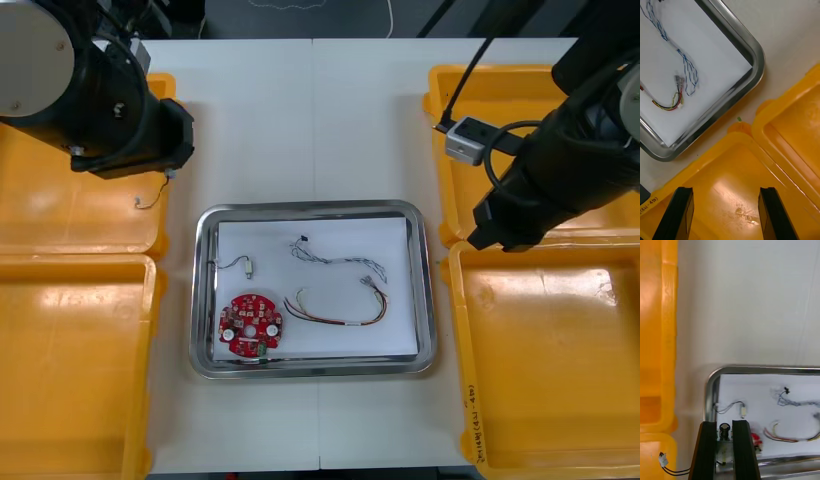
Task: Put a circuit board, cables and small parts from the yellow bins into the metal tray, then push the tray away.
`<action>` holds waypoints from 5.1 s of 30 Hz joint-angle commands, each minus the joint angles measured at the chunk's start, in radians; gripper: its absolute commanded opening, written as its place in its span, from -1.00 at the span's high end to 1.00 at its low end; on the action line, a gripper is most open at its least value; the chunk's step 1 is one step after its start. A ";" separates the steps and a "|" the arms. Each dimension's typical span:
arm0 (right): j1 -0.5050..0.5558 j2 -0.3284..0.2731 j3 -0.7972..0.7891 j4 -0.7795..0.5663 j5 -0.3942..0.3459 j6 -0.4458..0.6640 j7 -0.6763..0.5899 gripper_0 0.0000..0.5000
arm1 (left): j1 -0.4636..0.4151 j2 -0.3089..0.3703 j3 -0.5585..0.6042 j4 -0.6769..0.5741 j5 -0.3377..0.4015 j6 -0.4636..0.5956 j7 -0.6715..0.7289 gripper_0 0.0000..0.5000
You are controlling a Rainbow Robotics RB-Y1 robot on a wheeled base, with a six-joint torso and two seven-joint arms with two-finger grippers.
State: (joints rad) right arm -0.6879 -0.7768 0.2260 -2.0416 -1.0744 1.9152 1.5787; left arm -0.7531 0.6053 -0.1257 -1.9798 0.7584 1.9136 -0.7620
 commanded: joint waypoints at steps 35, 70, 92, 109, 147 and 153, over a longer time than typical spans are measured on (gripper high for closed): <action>0.424 -0.180 -0.445 -0.086 0.019 0.005 -0.164 -1.00 | 0.074 -0.246 -0.318 0.098 -0.298 -0.065 0.201 1.00; 0.470 -0.179 -0.445 -0.144 0.010 0.005 -0.493 -1.00 | 0.159 -0.295 -0.350 0.223 -0.398 -0.257 0.038 0.99; 0.470 -0.180 -0.445 -0.143 0.016 0.005 -0.491 -1.00 | 0.149 -0.294 -0.321 0.121 -0.416 -0.182 0.027 -1.00; 0.470 -0.180 -0.445 -0.143 0.016 0.005 -0.491 -1.00 | 0.109 -0.234 -0.137 -0.192 -0.329 0.006 0.007 -1.00; 0.470 -0.180 -0.445 -0.143 0.016 0.005 -0.491 -1.00 | 0.265 0.208 0.436 -0.016 -0.007 0.006 -0.392 -1.00; 0.470 -0.180 -0.445 -0.143 0.016 0.005 -0.491 -1.00 | 0.345 0.217 0.500 -0.017 -0.001 0.006 -0.450 -1.00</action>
State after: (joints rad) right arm -0.2276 -0.9159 -0.1884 -2.1589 -1.0574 1.9157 1.1136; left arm -0.4569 0.7715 0.3287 -1.9850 0.7538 1.9140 -1.0558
